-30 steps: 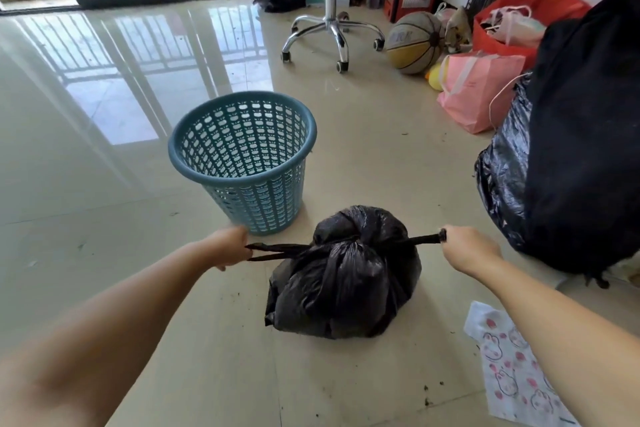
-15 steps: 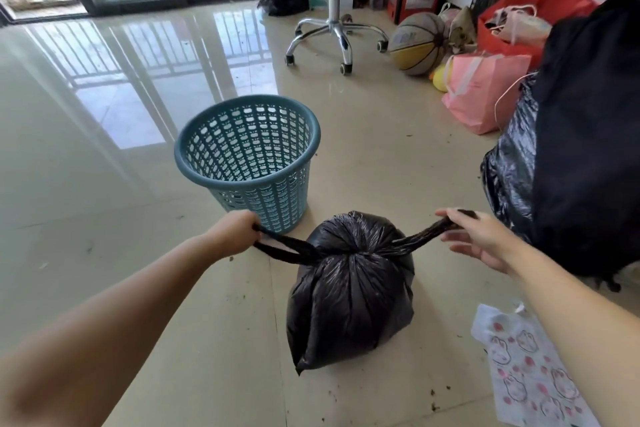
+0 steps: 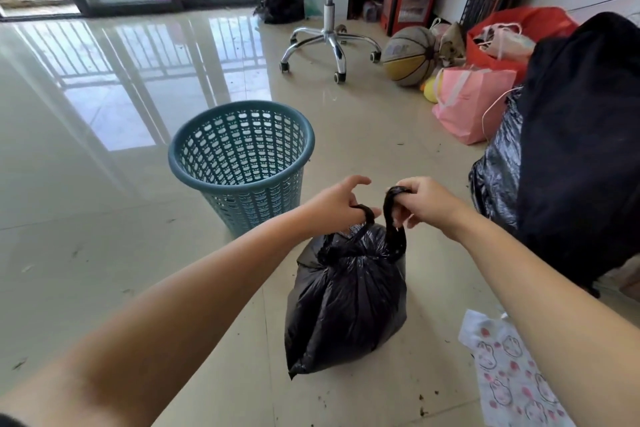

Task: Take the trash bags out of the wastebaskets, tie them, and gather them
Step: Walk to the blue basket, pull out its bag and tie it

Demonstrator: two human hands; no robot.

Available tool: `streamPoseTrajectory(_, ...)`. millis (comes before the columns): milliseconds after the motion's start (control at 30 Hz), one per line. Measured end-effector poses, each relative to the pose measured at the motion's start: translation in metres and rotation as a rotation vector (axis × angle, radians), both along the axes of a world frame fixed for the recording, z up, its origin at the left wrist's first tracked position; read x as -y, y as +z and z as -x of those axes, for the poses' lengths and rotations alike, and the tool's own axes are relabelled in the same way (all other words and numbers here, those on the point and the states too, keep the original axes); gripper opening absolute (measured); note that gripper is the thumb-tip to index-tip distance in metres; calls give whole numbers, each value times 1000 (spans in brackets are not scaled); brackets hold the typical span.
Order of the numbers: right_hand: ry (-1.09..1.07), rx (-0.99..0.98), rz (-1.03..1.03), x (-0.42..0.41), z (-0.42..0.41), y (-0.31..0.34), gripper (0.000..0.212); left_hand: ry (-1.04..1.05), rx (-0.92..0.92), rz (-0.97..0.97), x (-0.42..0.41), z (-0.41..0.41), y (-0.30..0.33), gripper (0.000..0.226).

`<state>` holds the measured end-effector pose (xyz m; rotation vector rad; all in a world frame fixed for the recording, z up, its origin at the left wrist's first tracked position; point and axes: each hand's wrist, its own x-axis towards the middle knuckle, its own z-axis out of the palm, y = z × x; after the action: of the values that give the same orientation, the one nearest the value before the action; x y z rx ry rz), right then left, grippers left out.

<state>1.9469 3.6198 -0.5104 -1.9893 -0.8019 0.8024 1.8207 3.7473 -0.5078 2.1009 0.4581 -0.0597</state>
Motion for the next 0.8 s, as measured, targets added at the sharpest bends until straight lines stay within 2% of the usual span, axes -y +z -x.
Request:
streamPoseTrajectory(67, 40, -164, 14, -10, 12, 6, 18, 1, 8, -56, 6, -3, 2, 53)
streamPoseTrajectory(133, 100, -312, 12, -17, 20, 14, 15, 3, 3, -196, 5, -5, 3, 31)
streamPoseTrajectory(200, 170, -361, 0, -19, 23, 20, 15, 64, 24, -231, 1, -5, 3, 13)
streamPoseTrajectory(367, 293, -323, 12, -16, 23, 19, 23, 144, 66, 95, -8, -4, -10, 18)
streamPoseTrajectory(433, 327, -247, 80, -14, 20, 17, 21, 163, 70, 182, -8, -4, -15, 24)
streamPoseTrajectory(533, 280, 89, 187, -10, 6, 16, 7, 129, 78, 318, -14, -2, -21, 22)
streamPoseTrajectory(567, 250, 187, 221, -7, -1, 13, 6, 119, 79, 356, -18, -1, -24, 20)
streamPoseTrajectory(633, 192, 225, 246, 1, -15, 0, 17, 114, 63, 366, -25, 2, -31, 24)
streamPoseTrajectory(700, 132, 88, 129, 6, -17, -12, 17, 100, 24, 287, -29, 3, -38, 23)
streamPoseTrajectory(800, 38, -452, -216, 4, -10, -20, 22, 99, 6, 259, -30, 1, -48, 21)
